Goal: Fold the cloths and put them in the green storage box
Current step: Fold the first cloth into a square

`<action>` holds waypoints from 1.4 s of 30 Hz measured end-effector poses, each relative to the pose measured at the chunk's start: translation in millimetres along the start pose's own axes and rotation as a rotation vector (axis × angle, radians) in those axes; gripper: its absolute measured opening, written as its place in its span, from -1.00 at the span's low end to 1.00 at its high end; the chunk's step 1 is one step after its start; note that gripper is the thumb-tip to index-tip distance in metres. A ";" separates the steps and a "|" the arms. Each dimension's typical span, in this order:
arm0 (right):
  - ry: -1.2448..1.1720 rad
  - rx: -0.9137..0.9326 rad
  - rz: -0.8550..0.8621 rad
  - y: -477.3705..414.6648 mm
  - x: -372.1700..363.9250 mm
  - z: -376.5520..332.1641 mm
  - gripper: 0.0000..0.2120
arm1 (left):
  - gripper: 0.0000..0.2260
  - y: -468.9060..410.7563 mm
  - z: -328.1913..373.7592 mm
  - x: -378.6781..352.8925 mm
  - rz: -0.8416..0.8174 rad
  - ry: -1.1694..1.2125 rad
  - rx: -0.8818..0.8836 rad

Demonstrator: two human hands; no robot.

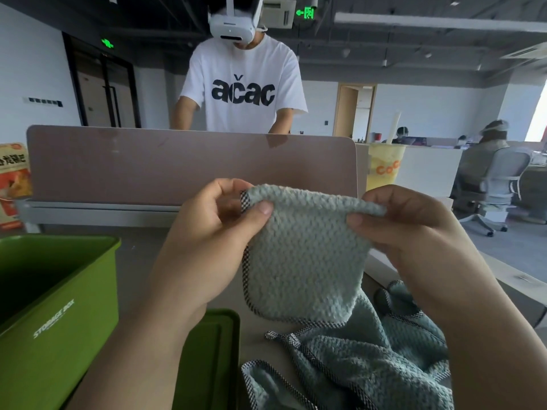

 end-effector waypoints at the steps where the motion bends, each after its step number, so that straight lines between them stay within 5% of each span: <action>1: -0.056 -0.031 -0.040 -1.1 -1.7 2.6 -0.86 | -0.91 0.6 -0.9 -1.9 0.005 0.040 0.021; 5: 0.067 -0.127 -0.224 1.2 -7.1 10.9 -0.70 | -0.89 3.0 -4.8 -7.2 -0.001 0.040 0.069; 10: 0.315 -0.138 -0.475 11.3 -24.5 16.4 -0.70 | -0.84 10.4 -2.3 -23.3 -0.243 -0.054 0.101; 16: 0.341 -0.101 -0.314 8.7 -20.0 9.3 -0.77 | -0.50 11.5 -3.4 -23.8 -0.254 -0.008 0.146; 22: 0.329 0.046 0.138 4.0 10.0 -5.9 -0.97 | -0.01 8.5 -18.0 -13.3 -0.159 -0.129 0.214; 25: 0.211 0.096 0.083 6.4 5.4 -9.7 -0.92 | 0.09 14.6 -23.5 -22.5 -0.221 -0.058 0.295; 29: -0.108 0.117 -0.213 10.2 -2.0 -11.7 -0.73 | -0.39 17.7 -16.1 -35.0 -0.347 0.184 0.225; 31: -0.189 0.130 -0.293 12.5 -1.6 -12.3 -0.70 | -0.45 16.8 -10.4 -34.5 -0.380 0.256 0.181; 42: -0.168 0.123 -0.246 10.7 -4.1 -14.8 -0.52 | -0.71 13.3 16.7 -27.7 -0.285 0.208 -0.013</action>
Point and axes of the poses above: each hand's wrist, its own y-axis away from the middle knuckle, its own x-axis out of the back of the hand, z = x × y, the point moved 6 cm from there along -y, towards the middle knuckle, and after that the axes turned 11 degrees about -x, right-handed, at the moved point
